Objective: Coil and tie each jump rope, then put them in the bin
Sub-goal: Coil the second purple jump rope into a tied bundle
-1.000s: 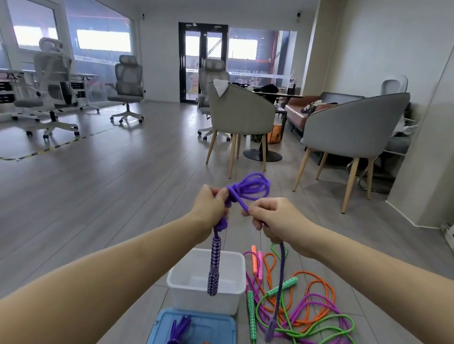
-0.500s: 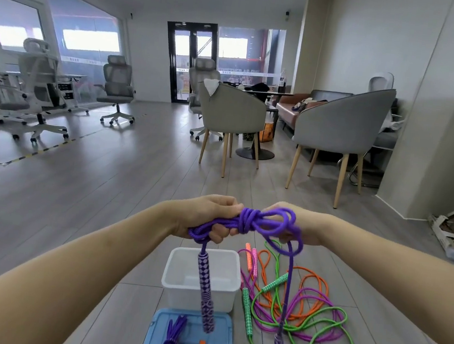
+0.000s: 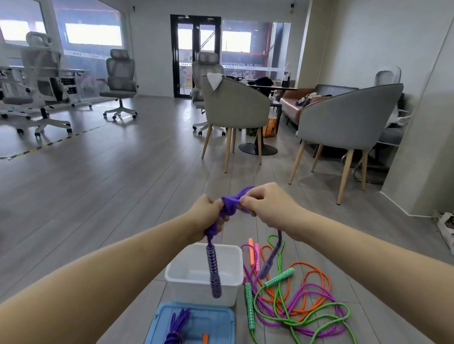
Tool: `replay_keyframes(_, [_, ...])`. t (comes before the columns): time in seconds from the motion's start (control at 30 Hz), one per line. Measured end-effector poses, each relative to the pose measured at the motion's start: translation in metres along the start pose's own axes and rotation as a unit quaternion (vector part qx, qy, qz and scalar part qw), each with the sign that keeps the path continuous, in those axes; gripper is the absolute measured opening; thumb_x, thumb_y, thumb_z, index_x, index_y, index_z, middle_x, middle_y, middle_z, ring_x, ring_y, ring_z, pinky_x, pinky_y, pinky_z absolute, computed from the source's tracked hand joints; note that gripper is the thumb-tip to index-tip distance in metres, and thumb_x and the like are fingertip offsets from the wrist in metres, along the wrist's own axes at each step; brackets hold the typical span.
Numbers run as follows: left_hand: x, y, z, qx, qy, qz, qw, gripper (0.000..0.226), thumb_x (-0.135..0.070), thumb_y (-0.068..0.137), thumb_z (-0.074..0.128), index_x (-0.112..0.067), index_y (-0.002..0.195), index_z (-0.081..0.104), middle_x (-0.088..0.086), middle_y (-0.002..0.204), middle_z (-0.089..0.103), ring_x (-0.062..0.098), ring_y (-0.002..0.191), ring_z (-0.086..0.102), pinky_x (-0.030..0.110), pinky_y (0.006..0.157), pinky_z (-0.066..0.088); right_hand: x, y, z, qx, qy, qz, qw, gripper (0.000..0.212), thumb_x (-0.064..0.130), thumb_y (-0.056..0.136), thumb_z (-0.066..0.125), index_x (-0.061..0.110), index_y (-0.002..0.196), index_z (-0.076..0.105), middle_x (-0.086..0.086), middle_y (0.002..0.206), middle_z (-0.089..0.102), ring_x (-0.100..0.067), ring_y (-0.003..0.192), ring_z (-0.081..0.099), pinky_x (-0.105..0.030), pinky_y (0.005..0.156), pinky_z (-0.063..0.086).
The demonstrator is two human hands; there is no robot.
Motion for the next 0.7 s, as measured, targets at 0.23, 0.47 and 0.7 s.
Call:
replay_keyframes(0.23, [-0.048,-0.025,0.026,0.104,-0.289,-0.028,0.951,0.035,-0.026,0.111,0.039,0.002,0.121,0.057,0.007,0.073,0.054,0.006,0.049,0.041,0.016,0.044,0.041,-0.031,-0.005,-0.002,0.082,0.173,0.085,0.978,0.027,0.032,0.103,0.060,0.009,0.107,0.073,0.000,0.072,0.054,-0.010,0.049,0.034,-0.026,0.048,0.026])
replay_keyframes(0.47, [-0.048,-0.050,0.046,0.203,-0.256,-0.054,0.943,0.036,-0.031,0.111,0.040,-0.002,0.129,0.052,0.004,0.075,0.055,0.007,0.050,0.046,0.017,0.046,0.046,-0.036,-0.012,-0.017,0.055,0.134,0.035,0.989,0.033,0.046,0.100,0.060,0.015,0.101,0.070,0.001,0.073,0.047,-0.010,0.057,0.038,-0.024,0.053,0.035])
replay_keyframes(0.7, [-0.059,-0.061,0.051,0.231,-0.258,-0.048,0.937,0.035,-0.033,0.110,0.042,-0.004,0.122,0.058,0.003,0.076,0.059,0.011,0.062,0.054,0.022,0.059,0.051,-0.025,-0.014,-0.017,0.010,0.200,-0.018,0.980,0.030,0.040,0.104,0.055,0.013,0.111,0.066,0.000,0.074,0.042,-0.009,0.059,0.037,-0.026,0.056,0.034])
Point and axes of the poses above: each hand's wrist, its own y-axis towards the middle knuckle, its own z-axis out of the palm, x = y × z, the point moved 9 cm from there along y, towards the middle knuckle
